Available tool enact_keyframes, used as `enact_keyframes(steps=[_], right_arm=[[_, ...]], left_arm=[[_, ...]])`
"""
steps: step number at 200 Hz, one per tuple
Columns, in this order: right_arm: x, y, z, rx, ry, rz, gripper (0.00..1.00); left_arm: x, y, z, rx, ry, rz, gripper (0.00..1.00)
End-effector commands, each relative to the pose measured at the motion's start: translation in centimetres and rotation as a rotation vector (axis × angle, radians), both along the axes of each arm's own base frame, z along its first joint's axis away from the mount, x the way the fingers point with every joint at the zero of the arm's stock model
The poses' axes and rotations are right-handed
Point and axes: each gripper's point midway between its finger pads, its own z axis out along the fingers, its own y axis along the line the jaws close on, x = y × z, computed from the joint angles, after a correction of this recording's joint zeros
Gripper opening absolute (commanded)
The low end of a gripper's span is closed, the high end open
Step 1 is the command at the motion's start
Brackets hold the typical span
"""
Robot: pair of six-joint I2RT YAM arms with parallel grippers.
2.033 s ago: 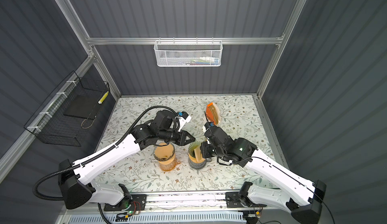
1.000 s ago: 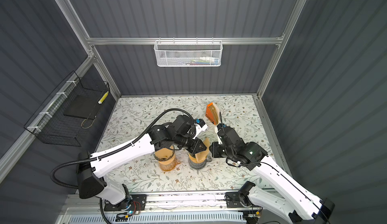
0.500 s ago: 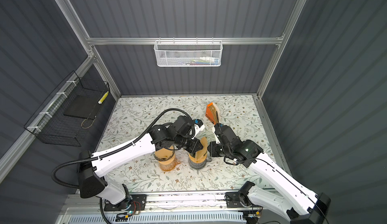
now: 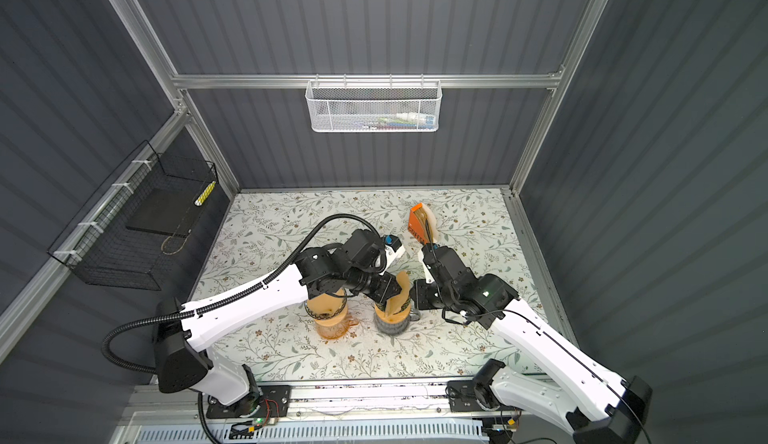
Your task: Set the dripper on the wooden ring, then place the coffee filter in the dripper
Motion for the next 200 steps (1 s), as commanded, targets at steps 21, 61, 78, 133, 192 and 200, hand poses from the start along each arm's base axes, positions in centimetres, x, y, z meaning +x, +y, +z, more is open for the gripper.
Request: enact_keyframes(steps=[21, 61, 78, 133, 192, 200], right_arm=[[0.0, 0.3, 2.7, 0.043, -0.062, 0.010, 0.27], [0.1, 1.0, 1.7, 0.032, -0.042, 0.025, 0.28], [0.3, 1.1, 1.1, 0.020, -0.034, 0.022, 0.28], [0.3, 0.7, 0.2, -0.007, -0.033, 0.007, 0.27], [0.6, 1.3, -0.1, 0.005, -0.026, 0.017, 0.23], [0.6, 1.4, -0.1, 0.009, -0.025, 0.019, 0.22]], left_arm=[[-0.1, 0.8, 1.4, -0.009, -0.042, 0.001, 0.18], [-0.1, 0.8, 1.4, -0.009, -0.044, 0.002, 0.18], [-0.1, 0.9, 1.4, -0.007, -0.047, 0.002, 0.18], [0.0, 1.1, 1.0, 0.011, -0.048, 0.005, 0.18], [0.0, 1.5, 0.6, 0.024, -0.048, 0.016, 0.17], [0.0, 1.6, 0.5, 0.028, -0.047, 0.017, 0.17]])
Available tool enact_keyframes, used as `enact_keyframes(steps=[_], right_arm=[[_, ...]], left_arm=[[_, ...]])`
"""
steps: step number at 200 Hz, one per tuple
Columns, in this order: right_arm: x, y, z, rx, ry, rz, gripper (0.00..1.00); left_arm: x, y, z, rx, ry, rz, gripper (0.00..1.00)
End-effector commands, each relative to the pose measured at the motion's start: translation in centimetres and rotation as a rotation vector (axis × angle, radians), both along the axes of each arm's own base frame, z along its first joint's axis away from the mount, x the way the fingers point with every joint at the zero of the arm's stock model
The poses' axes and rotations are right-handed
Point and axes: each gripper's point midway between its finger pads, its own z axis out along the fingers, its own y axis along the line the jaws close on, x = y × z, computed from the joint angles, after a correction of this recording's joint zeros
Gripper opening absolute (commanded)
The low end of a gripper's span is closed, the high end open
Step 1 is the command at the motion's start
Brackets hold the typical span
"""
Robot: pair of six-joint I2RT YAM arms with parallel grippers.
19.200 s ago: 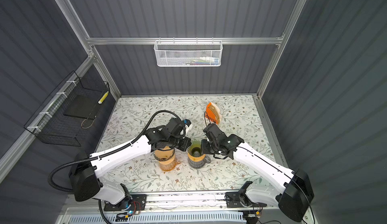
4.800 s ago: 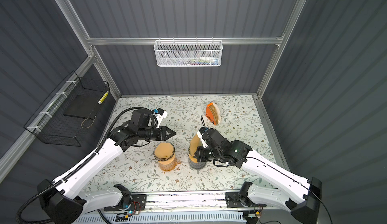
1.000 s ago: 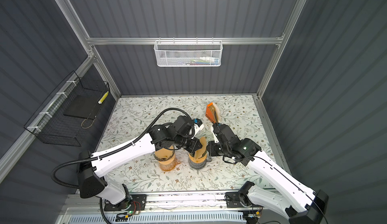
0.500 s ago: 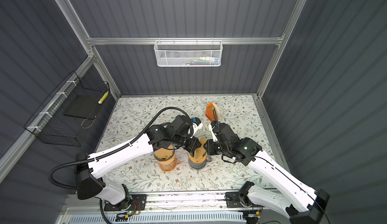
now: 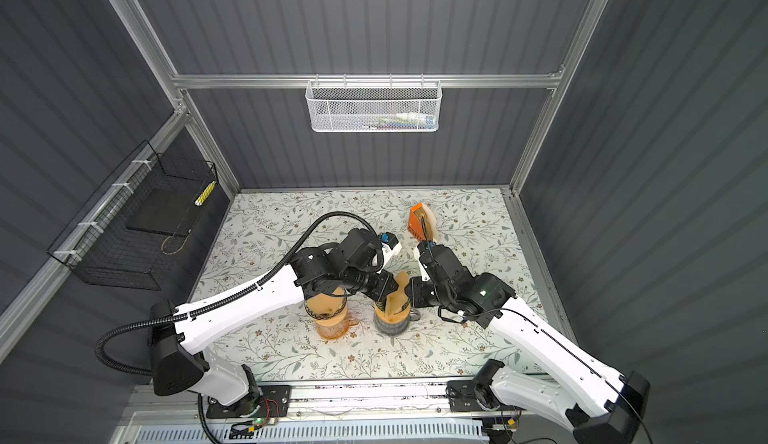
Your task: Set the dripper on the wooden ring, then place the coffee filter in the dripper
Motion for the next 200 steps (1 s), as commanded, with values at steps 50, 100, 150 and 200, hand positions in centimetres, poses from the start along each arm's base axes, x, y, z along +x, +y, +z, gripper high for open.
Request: enact_keyframes(steps=[50, 100, 150, 200], right_arm=[[0.4, 0.8, -0.6, 0.006, 0.006, 0.012, 0.19], [0.8, 1.1, -0.6, -0.001, 0.003, 0.014, 0.16], [1.0, 1.2, -0.9, -0.019, 0.010, 0.011, 0.14], [1.4, 1.1, -1.2, -0.045, 0.008, 0.005, 0.13]], left_arm=[[-0.4, 1.4, -0.3, 0.038, -0.019, 0.001, 0.17], [-0.4, 2.2, -1.5, 0.069, -0.019, 0.014, 0.17], [-0.4, 2.5, -2.0, 0.077, -0.023, 0.018, 0.16], [-0.3, 2.7, -2.1, 0.079, -0.028, 0.025, 0.16]])
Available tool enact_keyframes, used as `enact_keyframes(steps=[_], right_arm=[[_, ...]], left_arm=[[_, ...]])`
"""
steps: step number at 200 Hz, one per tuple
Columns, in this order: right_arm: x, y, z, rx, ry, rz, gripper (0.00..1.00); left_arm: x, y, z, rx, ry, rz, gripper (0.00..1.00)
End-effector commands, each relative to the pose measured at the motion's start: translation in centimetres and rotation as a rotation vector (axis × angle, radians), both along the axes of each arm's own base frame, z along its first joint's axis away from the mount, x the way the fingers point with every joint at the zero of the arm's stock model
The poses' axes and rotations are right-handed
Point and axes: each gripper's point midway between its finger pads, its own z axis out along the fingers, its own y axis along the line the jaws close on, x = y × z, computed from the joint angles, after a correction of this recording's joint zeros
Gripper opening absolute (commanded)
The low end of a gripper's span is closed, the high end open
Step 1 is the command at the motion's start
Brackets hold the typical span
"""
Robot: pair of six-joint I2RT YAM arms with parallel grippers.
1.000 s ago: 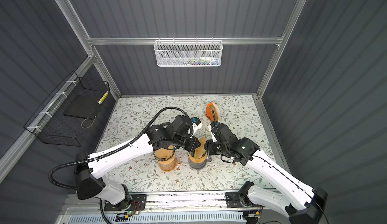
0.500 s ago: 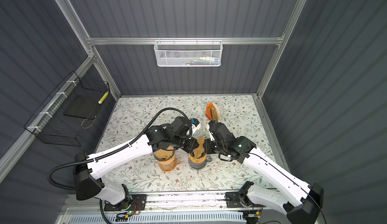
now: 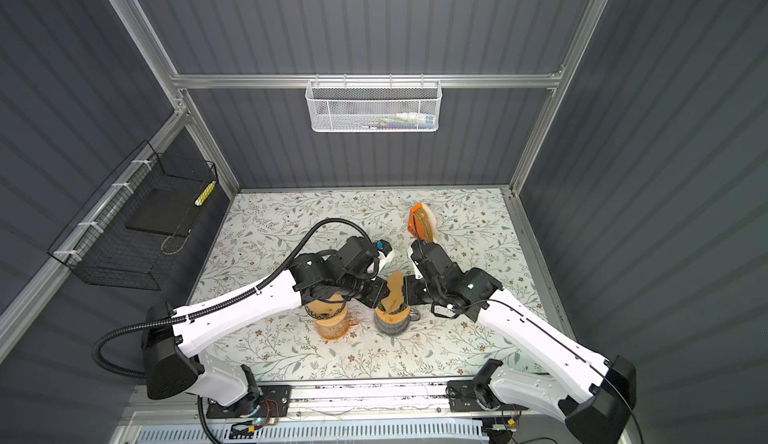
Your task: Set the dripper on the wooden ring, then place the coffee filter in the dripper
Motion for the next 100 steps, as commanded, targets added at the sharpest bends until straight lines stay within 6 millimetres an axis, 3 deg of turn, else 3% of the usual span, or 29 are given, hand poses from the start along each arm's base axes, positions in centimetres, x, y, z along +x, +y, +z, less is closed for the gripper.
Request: enact_keyframes(steps=[1, 100], right_arm=[[0.42, 0.04, 0.41, -0.015, -0.020, -0.001, 0.13], [0.98, 0.17, -0.47, -0.078, -0.006, 0.000, 0.11]], left_arm=[[-0.18, 0.59, 0.56, 0.000, -0.027, -0.009, 0.16], [0.19, 0.80, 0.32, 0.009, -0.044, 0.002, 0.15]])
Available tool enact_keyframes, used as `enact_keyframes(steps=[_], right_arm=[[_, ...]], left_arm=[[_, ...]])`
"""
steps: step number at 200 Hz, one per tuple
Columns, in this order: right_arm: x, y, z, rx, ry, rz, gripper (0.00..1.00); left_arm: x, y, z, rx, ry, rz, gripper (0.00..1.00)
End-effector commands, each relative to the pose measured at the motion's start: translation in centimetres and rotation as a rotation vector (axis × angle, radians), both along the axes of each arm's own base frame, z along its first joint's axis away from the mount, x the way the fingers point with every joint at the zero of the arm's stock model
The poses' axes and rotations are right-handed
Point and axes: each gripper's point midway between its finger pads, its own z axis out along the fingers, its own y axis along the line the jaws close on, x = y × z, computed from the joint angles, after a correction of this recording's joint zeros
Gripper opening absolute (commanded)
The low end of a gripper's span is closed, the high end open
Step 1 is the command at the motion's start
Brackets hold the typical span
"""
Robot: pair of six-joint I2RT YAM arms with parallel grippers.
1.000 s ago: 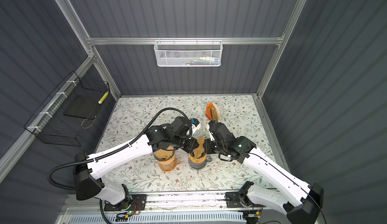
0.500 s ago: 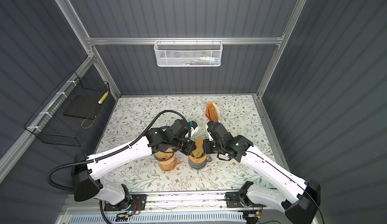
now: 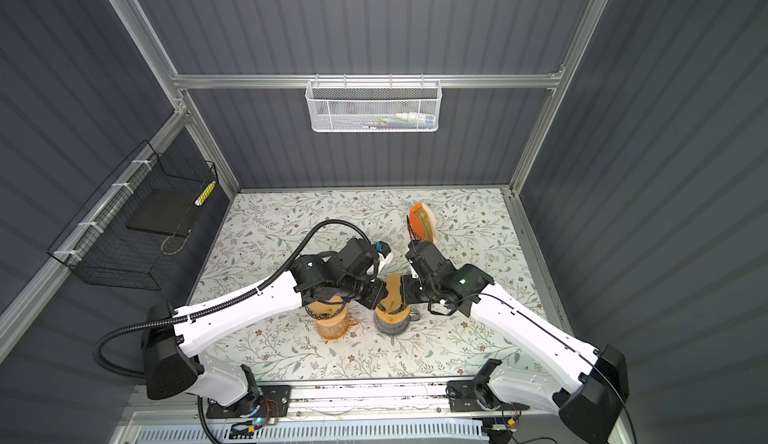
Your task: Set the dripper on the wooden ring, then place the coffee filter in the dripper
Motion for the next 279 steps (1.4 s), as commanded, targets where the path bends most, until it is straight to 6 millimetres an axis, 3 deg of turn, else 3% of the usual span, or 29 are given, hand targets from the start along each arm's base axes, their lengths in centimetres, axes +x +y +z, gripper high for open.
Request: enact_keyframes(steps=[1, 71, 175, 279], right_arm=[[0.3, 0.0, 0.7, -0.024, -0.025, 0.005, 0.11], [0.4, -0.1, 0.9, -0.038, -0.030, 0.009, 0.11], [0.3, -0.1, 1.0, -0.040, -0.034, 0.010, 0.11], [0.5, -0.1, 0.7, -0.059, -0.032, 0.008, 0.11]], left_arm=[[0.0, 0.5, 0.9, -0.008, -0.037, -0.008, 0.15], [1.0, 1.5, 3.9, -0.053, -0.122, 0.043, 0.15], [0.5, 0.5, 1.6, -0.030, -0.059, 0.007, 0.14], [0.4, 1.0, 0.0, 0.004, -0.039, 0.016, 0.13]])
